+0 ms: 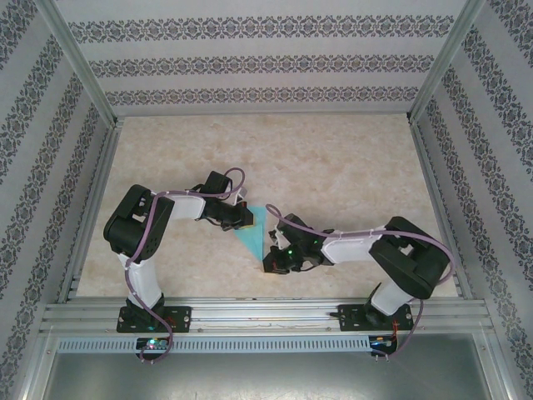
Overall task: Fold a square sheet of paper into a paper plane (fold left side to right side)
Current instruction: Fourth fold the wing at the center of the table.
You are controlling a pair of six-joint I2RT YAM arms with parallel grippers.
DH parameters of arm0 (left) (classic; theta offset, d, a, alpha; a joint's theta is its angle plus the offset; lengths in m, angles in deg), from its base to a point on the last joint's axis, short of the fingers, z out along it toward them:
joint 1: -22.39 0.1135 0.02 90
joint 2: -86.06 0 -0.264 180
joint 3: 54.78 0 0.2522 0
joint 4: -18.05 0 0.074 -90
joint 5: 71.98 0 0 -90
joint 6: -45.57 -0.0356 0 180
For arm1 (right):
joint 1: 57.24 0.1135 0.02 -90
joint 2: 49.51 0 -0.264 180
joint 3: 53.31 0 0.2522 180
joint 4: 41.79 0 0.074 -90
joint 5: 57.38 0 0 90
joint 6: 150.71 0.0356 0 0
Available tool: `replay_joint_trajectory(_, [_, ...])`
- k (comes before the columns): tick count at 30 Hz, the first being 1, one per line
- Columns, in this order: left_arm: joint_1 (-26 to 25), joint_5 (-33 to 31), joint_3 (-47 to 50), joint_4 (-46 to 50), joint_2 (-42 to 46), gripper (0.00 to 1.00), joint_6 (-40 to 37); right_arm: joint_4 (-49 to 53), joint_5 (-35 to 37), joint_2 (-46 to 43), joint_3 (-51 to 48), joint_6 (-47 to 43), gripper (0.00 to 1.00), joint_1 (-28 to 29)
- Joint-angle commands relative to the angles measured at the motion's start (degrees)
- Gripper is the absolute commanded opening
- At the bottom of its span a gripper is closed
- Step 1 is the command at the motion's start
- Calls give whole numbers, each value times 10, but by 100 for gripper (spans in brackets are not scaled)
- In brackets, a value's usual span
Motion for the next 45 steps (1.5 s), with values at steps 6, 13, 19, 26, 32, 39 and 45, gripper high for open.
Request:
replay_joint_trajectory(6, [3,-82,21,46,-30,0,-15,35,-31,-94,21,-35,1,-49])
replay_joint_trajectory(13, [2,-77,23,35,-32,0,-8,-12,13,-24,83,-47,0,-58])
replay_joint_trajectory(19, [2,-75,23,36,-34,0,-9,-42,51,46,111,-40,0,-58])
replay_joint_trajectory(26, [2,-74,22,35,-32,0,-8,-14,67,92,129,-41,0,-58])
replay_joint_trajectory(32, [2,-73,20,35,-31,0,-8,9,78,110,124,-41,0,-57])
replay_joint_trajectory(39, [2,-59,20,21,-11,8,0,47,92,130,124,-45,0,-51])
replay_joint_trajectory(45, [3,-49,20,8,50,17,4,124,138,139,138,-70,0,-39])
